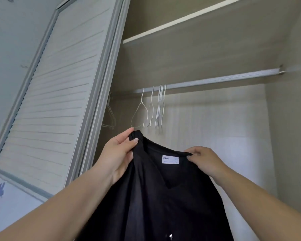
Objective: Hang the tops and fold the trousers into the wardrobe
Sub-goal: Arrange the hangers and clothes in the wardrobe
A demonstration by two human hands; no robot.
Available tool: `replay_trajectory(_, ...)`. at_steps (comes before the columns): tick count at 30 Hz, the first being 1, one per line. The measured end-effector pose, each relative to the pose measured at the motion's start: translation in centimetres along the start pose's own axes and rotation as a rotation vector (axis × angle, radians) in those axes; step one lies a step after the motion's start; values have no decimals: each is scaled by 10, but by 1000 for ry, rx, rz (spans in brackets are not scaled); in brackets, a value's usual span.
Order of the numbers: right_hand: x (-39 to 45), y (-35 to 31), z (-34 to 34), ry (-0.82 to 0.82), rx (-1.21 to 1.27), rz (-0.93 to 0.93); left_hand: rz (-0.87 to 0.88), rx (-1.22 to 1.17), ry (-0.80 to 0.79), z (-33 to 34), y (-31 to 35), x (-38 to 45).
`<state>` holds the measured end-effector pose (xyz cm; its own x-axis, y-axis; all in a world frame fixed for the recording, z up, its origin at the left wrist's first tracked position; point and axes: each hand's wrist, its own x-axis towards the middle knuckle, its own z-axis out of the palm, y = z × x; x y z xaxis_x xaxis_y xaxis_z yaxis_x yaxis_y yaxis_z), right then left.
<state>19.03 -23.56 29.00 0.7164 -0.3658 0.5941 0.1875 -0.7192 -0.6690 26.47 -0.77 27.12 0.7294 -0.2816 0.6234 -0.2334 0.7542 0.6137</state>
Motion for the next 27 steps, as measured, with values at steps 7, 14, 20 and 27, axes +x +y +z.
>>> replay_trajectory(7,66,-60,18,151,-7,-79,26,48,-101,6,4,60)
replay_trajectory(14,127,-113,35,252,35,-21,35,68,-154,-2,7,97)
replay_trajectory(20,158,-109,47,218,-7,69,23,72,-190,-9,10,115)
replay_trajectory(27,178,-105,61,314,55,48,5,90,-182,-20,12,124)
